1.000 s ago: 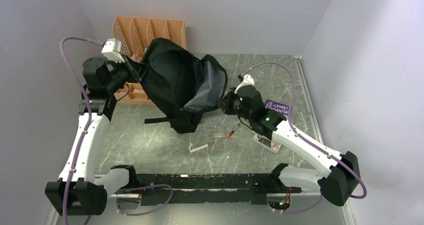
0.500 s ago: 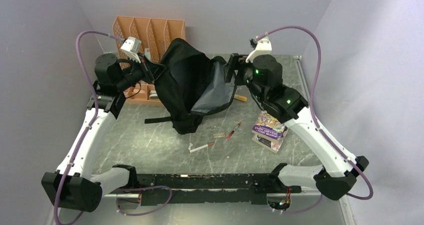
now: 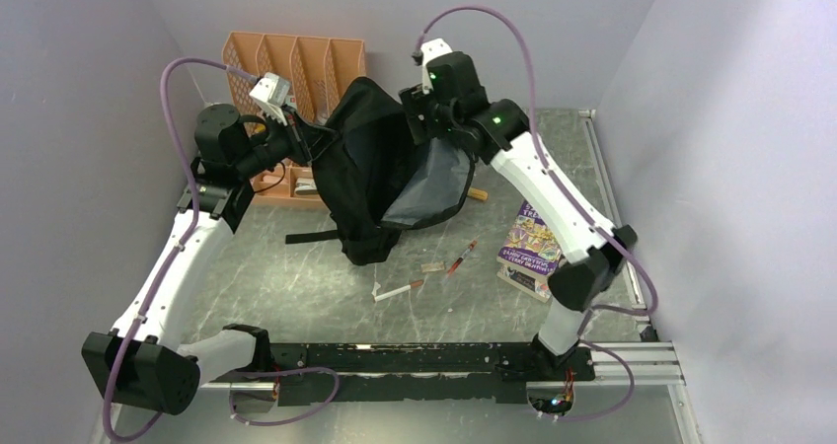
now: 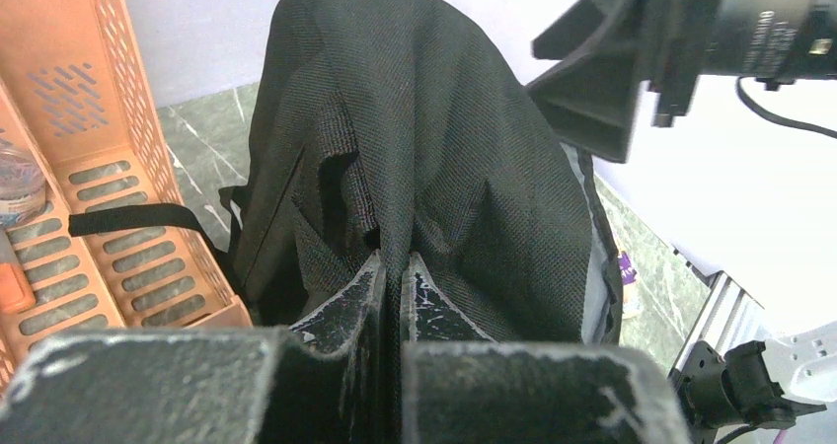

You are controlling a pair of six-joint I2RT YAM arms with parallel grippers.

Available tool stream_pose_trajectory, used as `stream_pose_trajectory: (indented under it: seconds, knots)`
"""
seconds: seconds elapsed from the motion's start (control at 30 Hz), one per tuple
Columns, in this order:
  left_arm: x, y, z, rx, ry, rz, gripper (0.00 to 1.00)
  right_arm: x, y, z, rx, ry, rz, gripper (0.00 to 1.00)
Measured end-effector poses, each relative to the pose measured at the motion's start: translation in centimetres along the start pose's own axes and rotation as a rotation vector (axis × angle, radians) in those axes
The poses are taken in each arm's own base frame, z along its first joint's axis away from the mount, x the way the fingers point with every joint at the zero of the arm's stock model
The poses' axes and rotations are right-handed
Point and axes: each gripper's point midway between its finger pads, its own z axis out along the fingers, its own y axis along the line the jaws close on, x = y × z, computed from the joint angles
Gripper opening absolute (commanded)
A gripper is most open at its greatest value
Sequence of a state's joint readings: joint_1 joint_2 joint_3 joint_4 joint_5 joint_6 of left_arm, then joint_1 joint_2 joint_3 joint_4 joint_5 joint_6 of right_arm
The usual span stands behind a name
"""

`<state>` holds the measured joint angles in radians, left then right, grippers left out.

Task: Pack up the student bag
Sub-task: Unzip the student bag at the center of the board.

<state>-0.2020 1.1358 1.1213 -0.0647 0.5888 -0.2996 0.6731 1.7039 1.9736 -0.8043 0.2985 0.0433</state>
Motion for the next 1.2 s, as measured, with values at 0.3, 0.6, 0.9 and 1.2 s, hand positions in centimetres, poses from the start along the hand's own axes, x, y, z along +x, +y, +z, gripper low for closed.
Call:
stream_pose_trajectory:
  seconds: [0.3,0.6,0.9,1.2]
  knots:
    - [-0.1,-0.1,0.3,0.008,0.003,0.008,0.05,1.7,-0.2,3.9,0.031,0.12,-0.212,0.75]
    - [0.0,-0.1,0.3,0.014,0.007,0.006,0.05,3.6,-1.7,6.1,0.105,0.2,-0.374,0.65]
    - [0.1,-0.1,0.4,0.014,0.008,0.006,0.05,4.5,-2.6,8.7,0.149,0.25,-0.438,0.28]
    - [0.1,-0.1,0.4,0.014,0.008,0.007,0.05,4.6,-2.5,8.9,0.084,0.224,-0.352,0.0]
